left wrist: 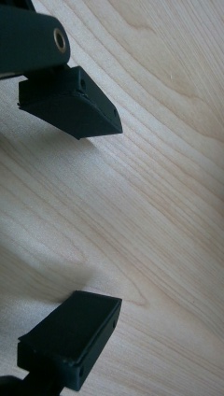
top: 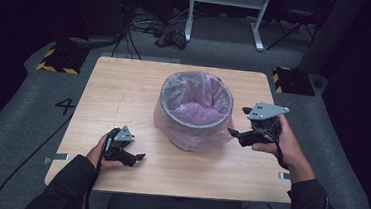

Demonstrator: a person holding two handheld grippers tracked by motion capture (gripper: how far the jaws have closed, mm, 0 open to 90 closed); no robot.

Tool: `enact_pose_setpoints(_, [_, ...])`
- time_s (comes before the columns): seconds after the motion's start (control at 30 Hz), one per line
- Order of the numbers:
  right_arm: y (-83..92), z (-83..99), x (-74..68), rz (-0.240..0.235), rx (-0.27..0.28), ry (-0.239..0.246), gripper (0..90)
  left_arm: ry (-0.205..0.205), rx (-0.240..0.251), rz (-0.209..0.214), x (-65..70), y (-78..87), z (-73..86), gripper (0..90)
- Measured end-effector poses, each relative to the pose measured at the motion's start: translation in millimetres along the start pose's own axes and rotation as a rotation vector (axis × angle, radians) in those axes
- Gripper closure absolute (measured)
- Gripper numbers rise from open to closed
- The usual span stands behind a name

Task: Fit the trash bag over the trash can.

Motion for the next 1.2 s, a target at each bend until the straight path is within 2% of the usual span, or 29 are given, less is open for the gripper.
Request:
enact_pose_setpoints(0.2, [-9.6, 10.2, 0.9, 0.012, -0.037, -0.001, 17.0, 0.0, 0.0, 0.0, 0.0, 0.0, 0.0, 14.7])
enact_pose_setpoints(0.53, [-27.1, 30.9, -2.1, -0.001, -0.091, -0.007, 17.1, 0.0, 0.0, 0.0, 0.0, 0.0, 0.0, 14.7])
enact_pose_setpoints(1.2, [-62.3, 80.5, -2.3, -0.025, -0.181, -0.086, 17.3, 0.0, 0.0, 0.0, 0.0, 0.0, 0.0, 14.7])
Point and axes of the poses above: each handheld gripper's, and its own axes: y roughly backward along the jaws, z roughly out of its underside, x roughly to its right, the point moved 10 cm from there along -y, roughly forward along the jaws, and after that the axes turned 15 degrees about -x, right-handed, at the moved point
